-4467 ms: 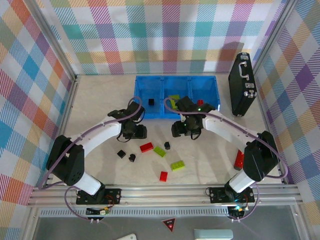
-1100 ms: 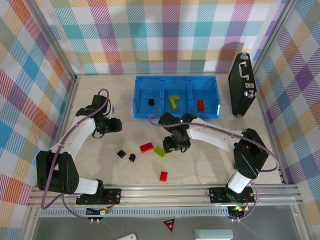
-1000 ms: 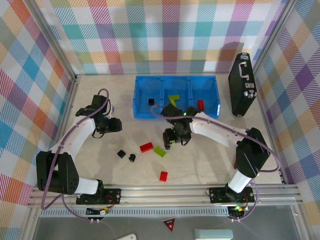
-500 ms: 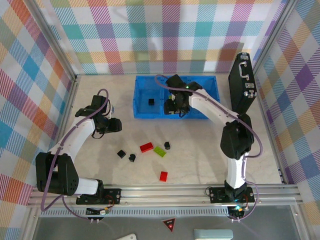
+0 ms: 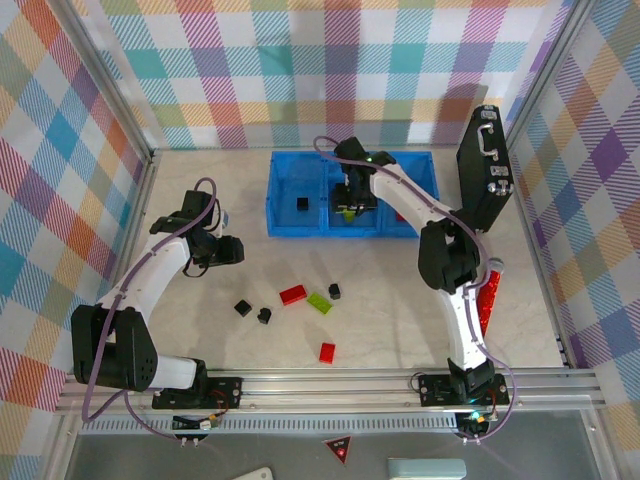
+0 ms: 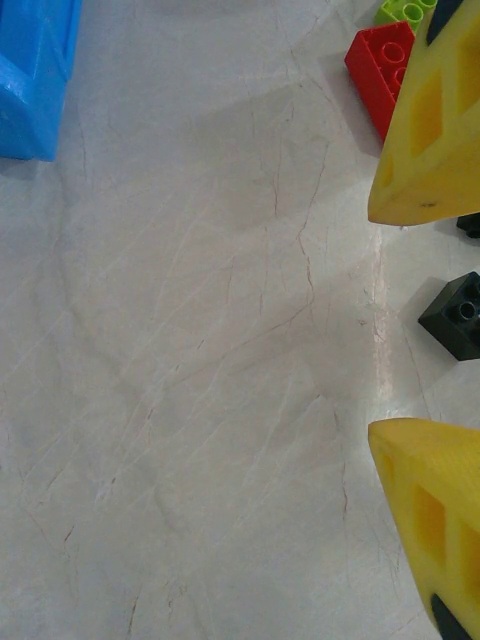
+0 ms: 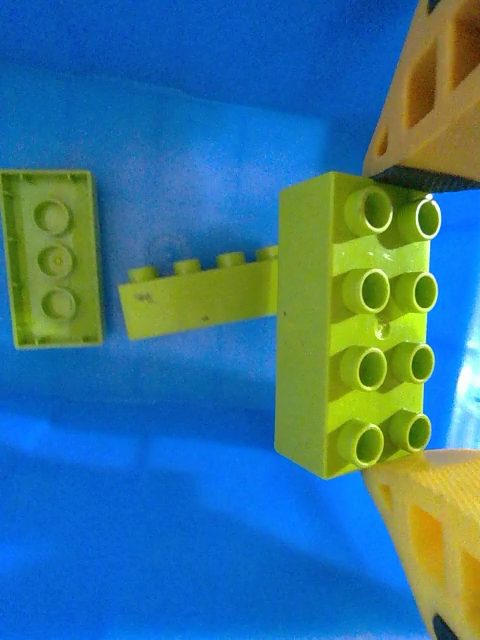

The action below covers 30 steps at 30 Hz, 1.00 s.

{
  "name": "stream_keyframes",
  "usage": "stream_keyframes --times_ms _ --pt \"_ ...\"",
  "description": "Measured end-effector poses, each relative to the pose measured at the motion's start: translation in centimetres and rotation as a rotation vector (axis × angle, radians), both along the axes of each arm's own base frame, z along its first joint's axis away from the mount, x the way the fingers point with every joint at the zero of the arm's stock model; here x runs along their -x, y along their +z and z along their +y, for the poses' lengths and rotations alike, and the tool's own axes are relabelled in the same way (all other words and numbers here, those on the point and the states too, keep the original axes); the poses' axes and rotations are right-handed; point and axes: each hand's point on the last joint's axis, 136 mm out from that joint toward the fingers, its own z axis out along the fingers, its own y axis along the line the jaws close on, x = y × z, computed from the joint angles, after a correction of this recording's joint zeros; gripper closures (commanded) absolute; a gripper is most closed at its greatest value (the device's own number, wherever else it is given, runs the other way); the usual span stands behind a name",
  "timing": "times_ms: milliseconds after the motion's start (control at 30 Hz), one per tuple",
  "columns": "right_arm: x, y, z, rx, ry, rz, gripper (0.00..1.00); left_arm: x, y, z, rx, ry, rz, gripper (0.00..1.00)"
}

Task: Sort the legos into containers by color
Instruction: Place the lego in the container.

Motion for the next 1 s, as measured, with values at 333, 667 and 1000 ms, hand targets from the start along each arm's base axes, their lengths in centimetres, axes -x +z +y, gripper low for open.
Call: stream_keyframes --times_ms 333,667,1000 --pt "-2.9 -1.7 -0.7 -0.044 -0.260 -0.021 0.41 0.0 0.0 0.0 0.000 0.000 0.000 0.47" --pt "-3.7 -1.5 -1.4 -0.107 -0.755 -0.057 0.42 0.0 0.0 -0.1 0.007 -0.002 0.000 0.47" --pt "-2.3 -1.0 -1.5 -0.137 -1.090 -0.091 0.42 0.0 0.1 -0.4 0.021 -0.007 0.002 0.47"
